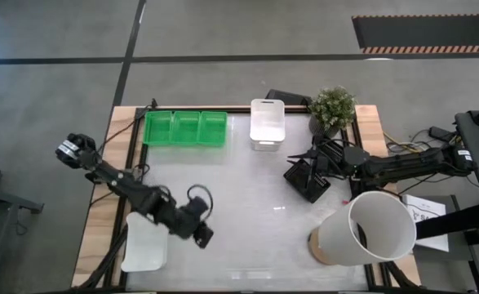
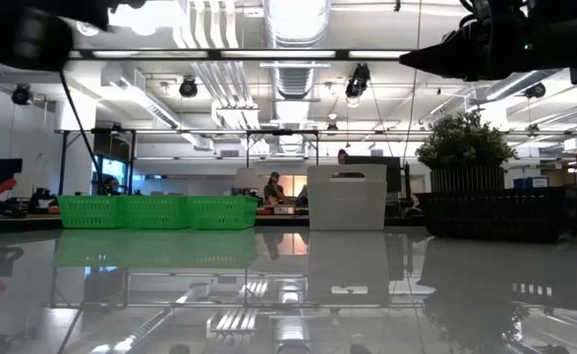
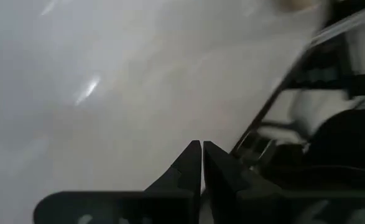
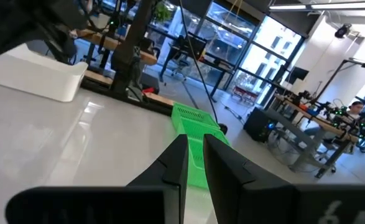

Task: Stack baskets by color
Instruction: Stack the bottom white bin on top of the top white bin

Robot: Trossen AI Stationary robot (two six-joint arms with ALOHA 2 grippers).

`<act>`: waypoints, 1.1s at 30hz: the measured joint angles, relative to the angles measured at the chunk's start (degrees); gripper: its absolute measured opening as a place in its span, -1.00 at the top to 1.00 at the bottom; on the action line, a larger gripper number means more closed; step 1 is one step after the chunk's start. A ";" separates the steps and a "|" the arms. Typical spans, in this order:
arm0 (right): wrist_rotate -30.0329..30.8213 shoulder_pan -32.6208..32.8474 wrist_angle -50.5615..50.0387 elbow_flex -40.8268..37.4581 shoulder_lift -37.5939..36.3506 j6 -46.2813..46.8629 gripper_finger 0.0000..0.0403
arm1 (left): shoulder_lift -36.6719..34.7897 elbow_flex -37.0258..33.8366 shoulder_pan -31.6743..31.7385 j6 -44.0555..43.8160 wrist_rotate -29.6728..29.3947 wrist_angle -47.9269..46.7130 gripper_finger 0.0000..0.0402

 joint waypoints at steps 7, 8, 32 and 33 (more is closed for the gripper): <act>0.00 0.00 0.02 0.00 0.00 0.00 0.79 | 7.57 11.94 -4.87 -16.51 13.31 -22.50 1.00; 0.00 0.00 0.00 0.00 0.01 0.00 0.79 | 8.39 13.11 -5.21 -18.49 14.94 -25.36 1.00; -0.09 0.07 -0.46 0.00 0.02 0.98 0.79 | 10.87 13.03 -11.11 -36.73 21.65 -37.20 0.63; -0.11 0.07 -0.46 0.02 0.02 0.98 0.79 | 10.89 12.62 -11.27 -36.82 21.67 -37.20 0.57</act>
